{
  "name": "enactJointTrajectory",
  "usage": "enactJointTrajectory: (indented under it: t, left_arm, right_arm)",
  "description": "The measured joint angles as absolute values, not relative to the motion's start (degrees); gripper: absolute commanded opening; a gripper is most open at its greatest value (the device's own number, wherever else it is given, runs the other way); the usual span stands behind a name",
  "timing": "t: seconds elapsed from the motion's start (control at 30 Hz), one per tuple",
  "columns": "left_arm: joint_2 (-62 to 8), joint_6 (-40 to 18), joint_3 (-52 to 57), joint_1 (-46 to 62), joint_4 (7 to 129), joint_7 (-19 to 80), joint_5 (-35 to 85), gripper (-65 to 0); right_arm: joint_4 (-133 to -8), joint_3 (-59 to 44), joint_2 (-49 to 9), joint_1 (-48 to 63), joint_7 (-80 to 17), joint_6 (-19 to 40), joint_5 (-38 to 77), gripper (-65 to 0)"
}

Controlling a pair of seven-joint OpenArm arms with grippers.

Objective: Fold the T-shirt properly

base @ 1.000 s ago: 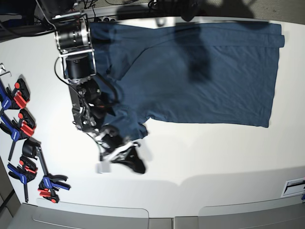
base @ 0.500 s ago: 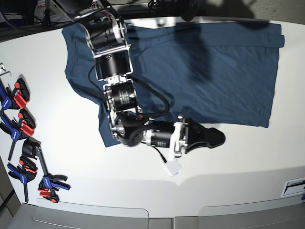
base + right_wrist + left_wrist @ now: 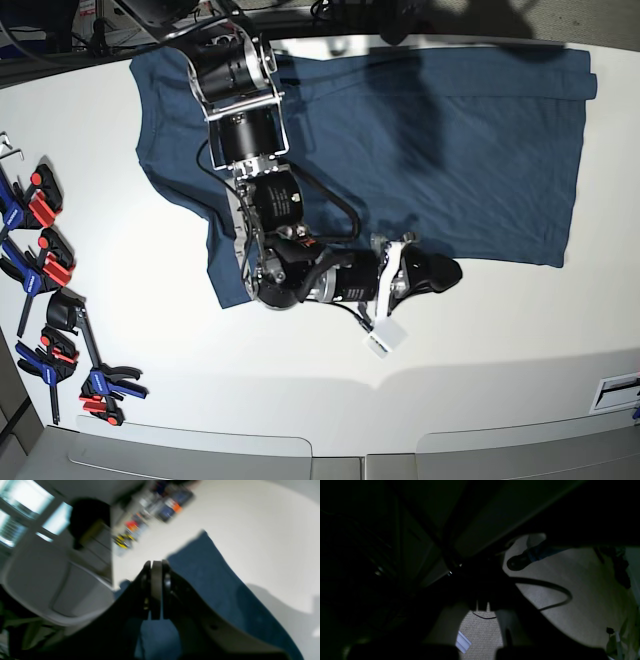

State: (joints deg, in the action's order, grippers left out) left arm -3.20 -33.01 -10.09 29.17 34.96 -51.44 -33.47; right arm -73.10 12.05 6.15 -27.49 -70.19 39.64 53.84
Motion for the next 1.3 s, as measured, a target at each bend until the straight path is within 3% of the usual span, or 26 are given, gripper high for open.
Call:
enactJointTrajectory:
  t: [0.33, 1.3]
  left_arm:
    - [-3.20, -33.01, -10.09, 29.19, 34.96, -51.44, -33.47, -65.0]
    - [-3.20, -33.01, -10.09, 29.19, 34.96, -51.44, -33.52, -65.0]
  right_arm:
    - [-73.10, 25.98, 6.04, -27.57, -70.13, 39.66, 50.87, -65.0]
    - [-73.10, 26.11, 6.52, -27.59, -72.82, 39.66, 51.18, -65.0]
